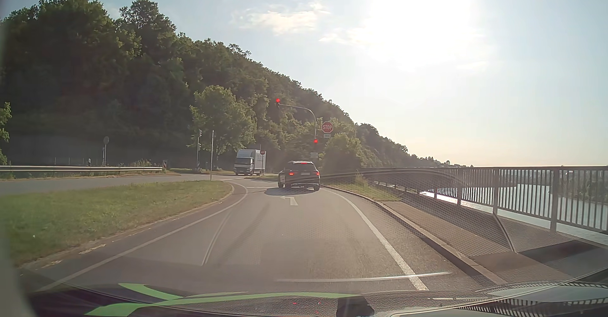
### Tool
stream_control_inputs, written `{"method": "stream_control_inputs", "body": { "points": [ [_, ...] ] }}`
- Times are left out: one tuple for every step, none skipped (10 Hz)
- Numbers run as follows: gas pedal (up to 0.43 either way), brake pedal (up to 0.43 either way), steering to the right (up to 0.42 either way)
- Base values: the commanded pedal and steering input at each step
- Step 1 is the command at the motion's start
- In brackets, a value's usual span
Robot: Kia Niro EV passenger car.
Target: Follow the waypoints while adhering to traffic rules and regulations
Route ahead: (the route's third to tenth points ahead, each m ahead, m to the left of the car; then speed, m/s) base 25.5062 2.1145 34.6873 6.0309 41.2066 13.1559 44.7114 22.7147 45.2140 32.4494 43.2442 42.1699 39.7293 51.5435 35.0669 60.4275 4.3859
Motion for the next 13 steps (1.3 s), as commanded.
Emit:
{"method": "stream_control_inputs", "body": {
  "points": [
    [0.0, 0.0, -0.007],
    [0.0, 0.0, -0.008],
    [0.0, 0.0, -0.01],
    [0.0, 0.0, -0.011],
    [0.0, 0.0, -0.012],
    [0.0, 0.0, -0.013],
    [0.0, 0.0, -0.013],
    [0.0, 0.0, -0.013],
    [0.0, 0.0, -0.013],
    [0.0, 0.0, -0.013],
    [0.0, 0.0, -0.014],
    [0.0, 0.0, -0.014],
    [0.0, 0.0, -0.014]
  ]
}}
